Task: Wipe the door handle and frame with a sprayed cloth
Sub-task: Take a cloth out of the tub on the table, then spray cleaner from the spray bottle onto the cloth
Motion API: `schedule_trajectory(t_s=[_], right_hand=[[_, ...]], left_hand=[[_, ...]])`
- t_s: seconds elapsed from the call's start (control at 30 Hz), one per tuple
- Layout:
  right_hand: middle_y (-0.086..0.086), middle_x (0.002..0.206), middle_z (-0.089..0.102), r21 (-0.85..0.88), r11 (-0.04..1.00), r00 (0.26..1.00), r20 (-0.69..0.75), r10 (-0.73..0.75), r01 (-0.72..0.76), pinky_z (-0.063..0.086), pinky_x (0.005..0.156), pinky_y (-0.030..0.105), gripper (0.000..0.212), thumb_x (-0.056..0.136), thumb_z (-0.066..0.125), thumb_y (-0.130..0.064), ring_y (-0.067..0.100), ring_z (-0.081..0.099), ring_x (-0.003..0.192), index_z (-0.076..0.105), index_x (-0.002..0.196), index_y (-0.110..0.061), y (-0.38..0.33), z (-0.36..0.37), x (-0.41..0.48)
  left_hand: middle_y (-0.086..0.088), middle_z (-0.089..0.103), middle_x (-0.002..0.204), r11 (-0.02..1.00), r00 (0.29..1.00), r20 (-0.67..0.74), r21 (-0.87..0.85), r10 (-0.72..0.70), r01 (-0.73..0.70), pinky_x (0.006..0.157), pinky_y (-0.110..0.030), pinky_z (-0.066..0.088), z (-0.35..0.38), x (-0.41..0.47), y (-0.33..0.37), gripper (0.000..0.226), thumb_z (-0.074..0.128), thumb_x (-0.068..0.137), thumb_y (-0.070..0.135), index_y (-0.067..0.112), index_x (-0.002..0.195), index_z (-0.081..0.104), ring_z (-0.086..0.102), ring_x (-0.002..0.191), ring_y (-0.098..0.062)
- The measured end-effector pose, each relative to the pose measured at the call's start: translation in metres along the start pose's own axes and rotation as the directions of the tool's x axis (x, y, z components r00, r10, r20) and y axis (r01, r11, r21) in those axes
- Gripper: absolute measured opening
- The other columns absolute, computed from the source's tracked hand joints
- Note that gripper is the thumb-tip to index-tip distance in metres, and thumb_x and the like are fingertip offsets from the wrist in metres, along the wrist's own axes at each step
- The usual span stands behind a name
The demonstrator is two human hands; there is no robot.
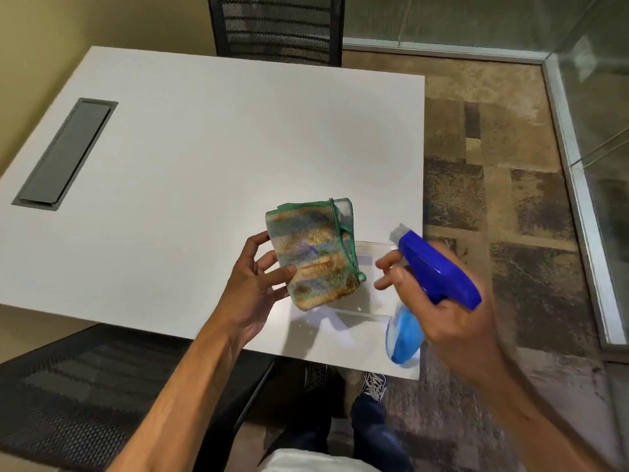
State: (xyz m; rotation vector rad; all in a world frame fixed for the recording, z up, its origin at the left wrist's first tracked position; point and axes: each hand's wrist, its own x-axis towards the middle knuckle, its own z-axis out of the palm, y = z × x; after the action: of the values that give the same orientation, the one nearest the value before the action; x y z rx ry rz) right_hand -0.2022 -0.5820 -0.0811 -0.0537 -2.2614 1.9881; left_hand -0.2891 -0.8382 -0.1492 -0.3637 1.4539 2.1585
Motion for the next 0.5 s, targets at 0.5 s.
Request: schedule_trajectory(t_s=[0.5], right_hand=[[-0.014,0.062,0.056,-0.116,0.947,0.951,-0.109,0.288,-0.300,0.041,0.050,0.012,0.006,0.095,0.071,-0.027,0.008,0.053,0.056,0.067,0.096,-0.023,0.026,0.055,-0.031]], left_hand=[[-0.007,0.079,0.118,0.996,0.996,-0.050,0.055,0.069,-0.066,0.081,-0.043,0.066,0.006,-0.002,-0.011,0.060,0.065,0.089,-0.019,0.023,0.131,0.054,0.078,0.104,-0.028]])
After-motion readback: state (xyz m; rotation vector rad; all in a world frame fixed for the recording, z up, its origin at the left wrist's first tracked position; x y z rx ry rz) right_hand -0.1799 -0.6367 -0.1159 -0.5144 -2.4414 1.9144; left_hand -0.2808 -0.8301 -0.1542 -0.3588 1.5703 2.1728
